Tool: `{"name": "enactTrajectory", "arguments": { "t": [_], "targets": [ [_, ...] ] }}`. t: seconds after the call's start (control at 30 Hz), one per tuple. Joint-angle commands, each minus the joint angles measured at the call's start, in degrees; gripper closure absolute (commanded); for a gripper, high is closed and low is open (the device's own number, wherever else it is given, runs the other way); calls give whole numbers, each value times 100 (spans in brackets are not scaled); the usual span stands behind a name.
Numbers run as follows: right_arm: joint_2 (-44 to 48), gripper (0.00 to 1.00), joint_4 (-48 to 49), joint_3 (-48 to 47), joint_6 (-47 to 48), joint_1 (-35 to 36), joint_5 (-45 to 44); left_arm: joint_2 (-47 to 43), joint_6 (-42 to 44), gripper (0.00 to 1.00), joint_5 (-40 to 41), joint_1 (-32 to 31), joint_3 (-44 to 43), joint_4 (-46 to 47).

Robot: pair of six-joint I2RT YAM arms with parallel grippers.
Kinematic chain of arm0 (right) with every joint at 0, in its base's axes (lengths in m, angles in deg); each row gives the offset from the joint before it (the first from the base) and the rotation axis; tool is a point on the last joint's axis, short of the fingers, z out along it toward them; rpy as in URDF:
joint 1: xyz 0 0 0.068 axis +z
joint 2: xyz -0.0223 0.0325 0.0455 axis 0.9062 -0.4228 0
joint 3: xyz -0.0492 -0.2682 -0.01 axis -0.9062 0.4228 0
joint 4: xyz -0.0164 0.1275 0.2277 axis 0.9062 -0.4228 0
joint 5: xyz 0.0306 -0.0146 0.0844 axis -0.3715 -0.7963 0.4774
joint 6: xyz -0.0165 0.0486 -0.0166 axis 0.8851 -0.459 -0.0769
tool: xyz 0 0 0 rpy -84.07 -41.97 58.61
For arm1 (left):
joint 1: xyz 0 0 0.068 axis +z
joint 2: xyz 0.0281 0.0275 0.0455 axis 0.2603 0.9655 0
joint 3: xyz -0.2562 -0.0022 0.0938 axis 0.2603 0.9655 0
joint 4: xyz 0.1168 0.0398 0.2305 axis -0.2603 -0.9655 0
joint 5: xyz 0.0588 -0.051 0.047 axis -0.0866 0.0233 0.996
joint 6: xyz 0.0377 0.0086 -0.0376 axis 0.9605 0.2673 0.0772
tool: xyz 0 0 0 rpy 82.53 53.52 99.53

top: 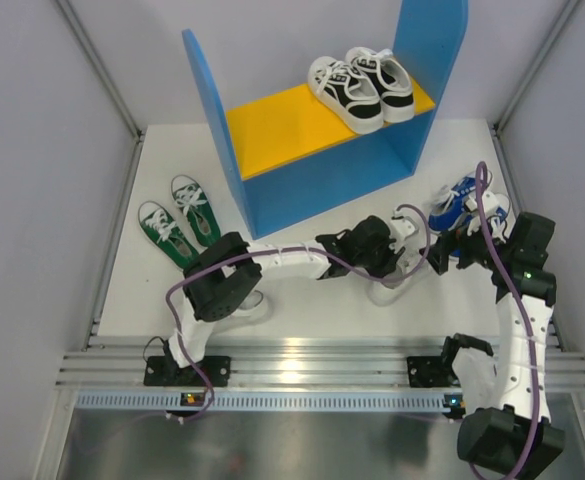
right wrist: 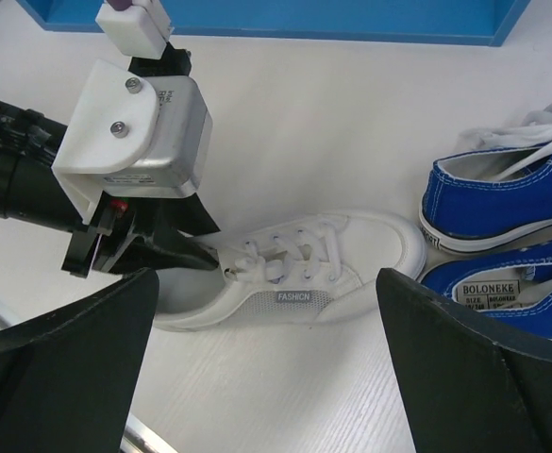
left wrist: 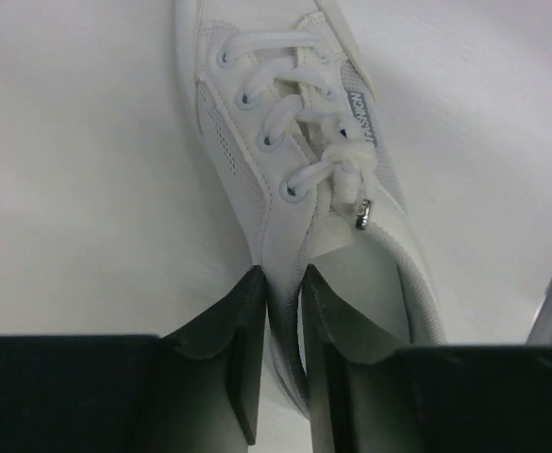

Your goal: Place and organize the shoes onto the shoe shelf

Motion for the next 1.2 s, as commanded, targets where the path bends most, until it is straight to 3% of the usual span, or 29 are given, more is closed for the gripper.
{"name": "enactTrajectory", "arguments": {
  "t": [0.0,0.07,0.1,0.27,0.33,0.37,0.5,0.67,0.8,0.83,0.97,1.17],
  "targets": [
    [70,1,245,-81,93,-75,218,107,162,76,-37,-23,-224,371],
    [53,1,236,-72,93,-66,218,142,109,87,-46,-14,-180,441],
    [53,1,228,-72,93,-83,209,125,-30,100,-20,-14,-145,494],
    [62,0,219,-72,163,-119,156,-584,-865,100,584,-14,329,802],
    [80,1,236,-63,41,-119,226,-1076,-1872,100,1181,-14,793,793],
    [45,1,236,-63,40,-119,322,-1245,-1877,100,1184,-23,796,793],
    [-621,1,-516,-667,93,56,412,-1940,-3542,100,1956,-40,1611,811],
    [-1379,6,-1082,-1521,-143,1057,-300,-2327,-4688,100,2739,-189,1965,951],
    [-1896,10,-907,-1759,-1055,2023,-983,-2354,-5330,100,3380,-392,1921,996],
    [-1976,10,-776,-1768,-1224,2409,-1169,-2337,-5419,100,3695,-427,1903,987],
    [-2197,12,-416,-1760,-1760,2807,-1987,-2363,-6146,100,4329,-567,1912,943],
    [-1828,14,244,-1224,-2025,3712,-3112,-2249,-6913,100,4893,-576,1597,381]
  ]
}}
